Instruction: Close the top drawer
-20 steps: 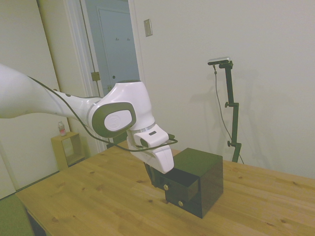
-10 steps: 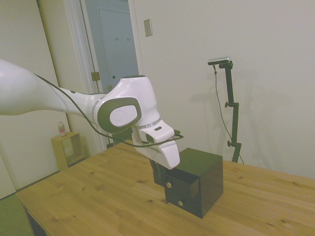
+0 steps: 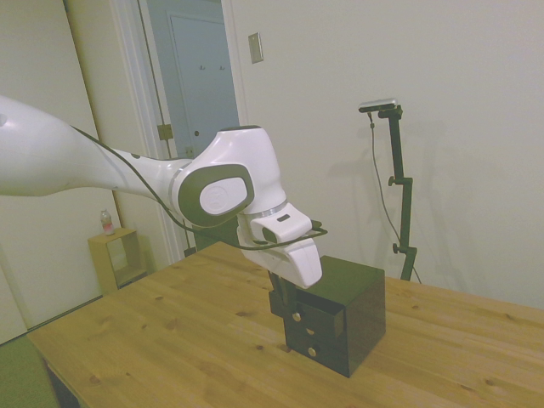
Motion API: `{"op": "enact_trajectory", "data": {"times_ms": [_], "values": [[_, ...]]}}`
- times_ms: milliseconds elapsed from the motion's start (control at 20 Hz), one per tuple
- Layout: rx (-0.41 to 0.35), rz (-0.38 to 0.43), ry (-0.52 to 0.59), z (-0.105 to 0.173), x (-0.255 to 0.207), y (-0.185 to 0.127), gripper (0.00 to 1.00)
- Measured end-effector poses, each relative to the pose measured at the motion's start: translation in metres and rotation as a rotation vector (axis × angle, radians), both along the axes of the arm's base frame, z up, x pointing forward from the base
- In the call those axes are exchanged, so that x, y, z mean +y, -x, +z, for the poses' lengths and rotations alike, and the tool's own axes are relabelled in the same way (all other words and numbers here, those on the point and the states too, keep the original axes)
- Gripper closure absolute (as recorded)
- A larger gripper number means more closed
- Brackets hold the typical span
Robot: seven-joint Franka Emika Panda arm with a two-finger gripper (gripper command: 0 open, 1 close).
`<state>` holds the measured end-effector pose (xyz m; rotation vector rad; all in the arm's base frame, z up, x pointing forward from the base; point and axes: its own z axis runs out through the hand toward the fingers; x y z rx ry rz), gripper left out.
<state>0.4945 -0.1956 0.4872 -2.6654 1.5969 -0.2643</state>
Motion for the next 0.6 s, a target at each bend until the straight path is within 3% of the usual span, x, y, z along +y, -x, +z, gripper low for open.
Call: {"op": "enact_trajectory", "data": {"times_ms": [600], "values": [[-0.001, 0.007, 0.011, 0.0, -0.007, -0.016, 1.0]]}}
